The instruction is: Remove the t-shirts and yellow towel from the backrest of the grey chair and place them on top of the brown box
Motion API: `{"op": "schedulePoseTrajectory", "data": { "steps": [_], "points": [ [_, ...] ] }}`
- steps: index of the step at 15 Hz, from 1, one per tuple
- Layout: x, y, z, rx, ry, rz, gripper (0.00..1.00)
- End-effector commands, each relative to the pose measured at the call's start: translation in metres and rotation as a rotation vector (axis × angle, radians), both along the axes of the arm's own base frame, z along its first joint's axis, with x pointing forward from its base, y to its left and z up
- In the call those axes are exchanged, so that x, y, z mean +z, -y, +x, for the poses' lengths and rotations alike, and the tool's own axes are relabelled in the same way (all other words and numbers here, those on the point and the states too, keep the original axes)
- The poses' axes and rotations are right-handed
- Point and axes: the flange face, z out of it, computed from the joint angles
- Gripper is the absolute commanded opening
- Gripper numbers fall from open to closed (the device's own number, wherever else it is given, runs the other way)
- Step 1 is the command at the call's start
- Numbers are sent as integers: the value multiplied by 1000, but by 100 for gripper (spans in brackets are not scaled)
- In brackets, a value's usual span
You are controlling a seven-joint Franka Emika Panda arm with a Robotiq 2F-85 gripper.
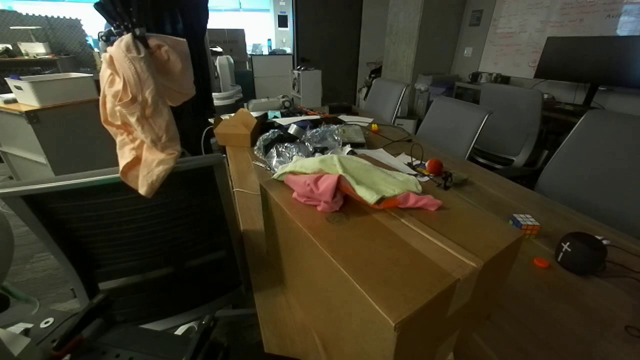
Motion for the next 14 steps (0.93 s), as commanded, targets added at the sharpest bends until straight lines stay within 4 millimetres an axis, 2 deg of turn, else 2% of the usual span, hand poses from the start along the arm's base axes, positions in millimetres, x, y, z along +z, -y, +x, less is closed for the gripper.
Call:
{"op": "schedulePoseTrajectory", "data": {
  "steps": [1, 7, 9, 14],
  "points": [
    [39, 50, -14, -110, 102, 67, 4],
    [76, 148, -34, -311, 214, 148, 4],
    [86, 187, -44, -397, 248, 191, 4],
    [98, 278, -70, -614, 303, 305, 4]
  ]
}}
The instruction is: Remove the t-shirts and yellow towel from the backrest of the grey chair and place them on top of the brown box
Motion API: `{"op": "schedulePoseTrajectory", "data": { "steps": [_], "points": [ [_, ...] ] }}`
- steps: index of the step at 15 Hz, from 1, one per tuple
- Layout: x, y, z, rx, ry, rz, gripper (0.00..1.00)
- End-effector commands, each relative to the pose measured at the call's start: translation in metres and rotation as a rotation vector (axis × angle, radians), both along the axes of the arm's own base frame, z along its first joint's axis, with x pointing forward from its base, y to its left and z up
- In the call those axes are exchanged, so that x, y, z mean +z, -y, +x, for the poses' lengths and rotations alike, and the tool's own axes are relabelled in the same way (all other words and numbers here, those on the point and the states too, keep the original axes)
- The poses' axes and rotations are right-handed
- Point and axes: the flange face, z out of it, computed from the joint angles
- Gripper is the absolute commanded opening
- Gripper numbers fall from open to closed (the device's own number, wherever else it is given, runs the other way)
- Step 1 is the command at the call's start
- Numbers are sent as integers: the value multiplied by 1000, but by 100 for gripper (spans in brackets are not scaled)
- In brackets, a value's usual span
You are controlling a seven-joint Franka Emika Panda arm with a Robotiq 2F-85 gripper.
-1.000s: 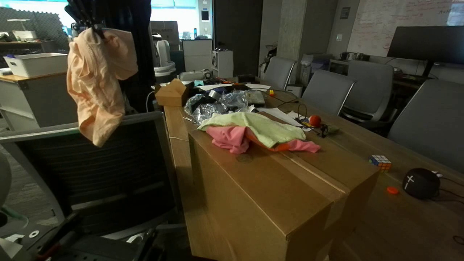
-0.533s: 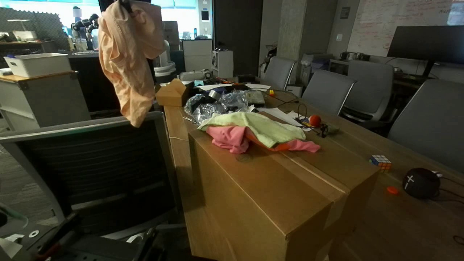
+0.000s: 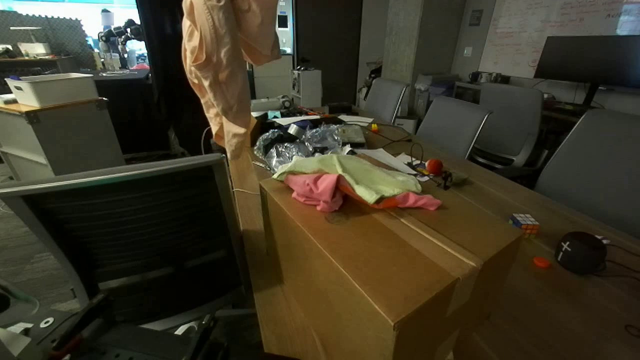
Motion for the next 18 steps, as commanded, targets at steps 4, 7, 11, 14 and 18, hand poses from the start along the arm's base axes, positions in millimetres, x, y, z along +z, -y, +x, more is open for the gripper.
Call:
{"op": "schedulePoseTrajectory", "data": {
  "steps": [4, 7, 11, 14, 18],
  "points": [
    [8, 99, -31, -320, 91, 100, 4],
    [5, 132, -37, -474, 128, 88, 4],
    [2, 159, -39, -631, 239, 61, 4],
    [-3, 174, -35, -731, 326, 4, 4],
    [-13, 196, -33, -867, 411, -99, 4]
  ]
}}
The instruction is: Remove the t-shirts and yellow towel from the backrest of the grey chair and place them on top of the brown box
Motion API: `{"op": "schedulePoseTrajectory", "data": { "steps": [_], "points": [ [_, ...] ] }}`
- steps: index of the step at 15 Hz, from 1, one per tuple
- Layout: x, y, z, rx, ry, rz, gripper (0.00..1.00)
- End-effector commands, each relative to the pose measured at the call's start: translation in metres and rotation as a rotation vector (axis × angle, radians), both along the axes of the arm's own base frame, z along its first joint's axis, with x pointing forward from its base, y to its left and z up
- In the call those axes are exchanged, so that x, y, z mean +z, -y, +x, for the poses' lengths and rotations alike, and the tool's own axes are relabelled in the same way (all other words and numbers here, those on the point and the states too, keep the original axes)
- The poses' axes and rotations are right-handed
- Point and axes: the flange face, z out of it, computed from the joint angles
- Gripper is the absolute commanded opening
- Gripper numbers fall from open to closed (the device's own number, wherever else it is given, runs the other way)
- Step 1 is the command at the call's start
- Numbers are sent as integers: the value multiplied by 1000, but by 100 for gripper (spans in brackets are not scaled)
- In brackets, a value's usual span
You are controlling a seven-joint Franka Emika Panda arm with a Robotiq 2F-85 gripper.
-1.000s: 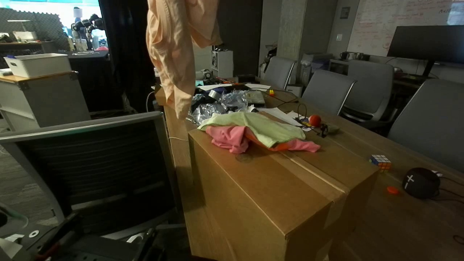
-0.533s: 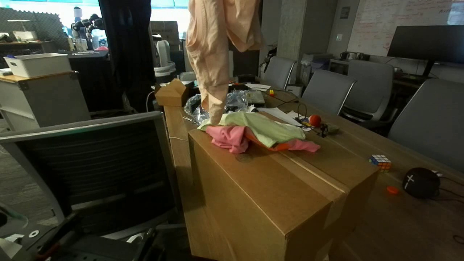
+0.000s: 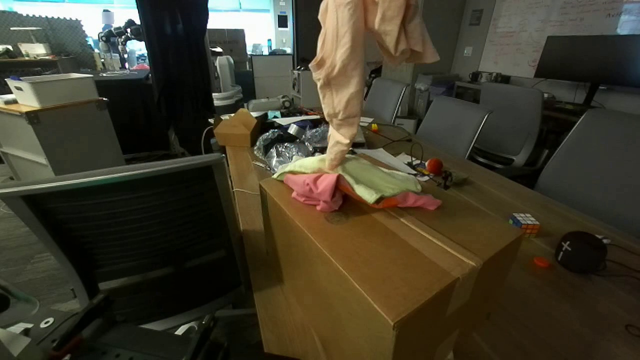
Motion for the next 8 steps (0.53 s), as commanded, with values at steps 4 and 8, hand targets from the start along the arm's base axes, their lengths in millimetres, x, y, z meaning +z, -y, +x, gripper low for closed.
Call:
{"op": "schedulePoseTrajectory", "data": {
  "steps": [4, 8],
  "points": [
    [-12, 28, 2, -278, 45, -181, 36],
    [-27, 25, 4, -348, -37, -217, 57]
  ]
}}
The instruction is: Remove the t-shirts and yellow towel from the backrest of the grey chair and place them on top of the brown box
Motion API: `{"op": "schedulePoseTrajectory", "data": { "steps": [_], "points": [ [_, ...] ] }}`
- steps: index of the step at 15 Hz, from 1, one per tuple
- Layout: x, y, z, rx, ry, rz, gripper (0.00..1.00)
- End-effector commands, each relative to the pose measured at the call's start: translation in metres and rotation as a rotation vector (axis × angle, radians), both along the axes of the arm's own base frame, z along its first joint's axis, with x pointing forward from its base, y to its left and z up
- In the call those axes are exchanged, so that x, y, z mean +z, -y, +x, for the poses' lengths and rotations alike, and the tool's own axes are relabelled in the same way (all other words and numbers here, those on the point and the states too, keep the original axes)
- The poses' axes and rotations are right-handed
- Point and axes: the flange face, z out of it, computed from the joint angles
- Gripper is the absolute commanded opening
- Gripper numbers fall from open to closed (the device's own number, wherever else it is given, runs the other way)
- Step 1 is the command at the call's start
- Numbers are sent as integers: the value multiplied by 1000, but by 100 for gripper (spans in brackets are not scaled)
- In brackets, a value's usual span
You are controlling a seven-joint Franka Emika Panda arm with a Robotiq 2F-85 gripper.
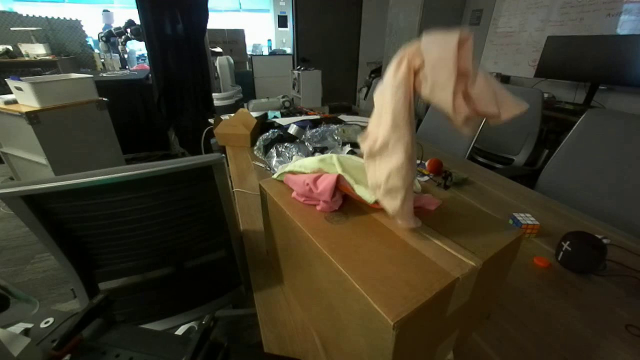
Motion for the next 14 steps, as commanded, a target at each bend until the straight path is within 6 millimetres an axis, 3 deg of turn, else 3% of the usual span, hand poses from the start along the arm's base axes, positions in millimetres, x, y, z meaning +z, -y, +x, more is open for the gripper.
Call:
{"op": "schedulePoseTrajectory", "data": {
  "steps": [1, 5, 6, 10, 14],
  "points": [
    [-4, -8, 3, -33, -39, -16, 64],
    [-18, -31, 6, 127, -106, 66, 95],
    [-24, -41, 17, 179, -119, 86, 99],
    [-42, -97, 19, 382, -194, 154, 100],
    [-53, -147, 7, 587, -291, 218, 100]
  ]
}}
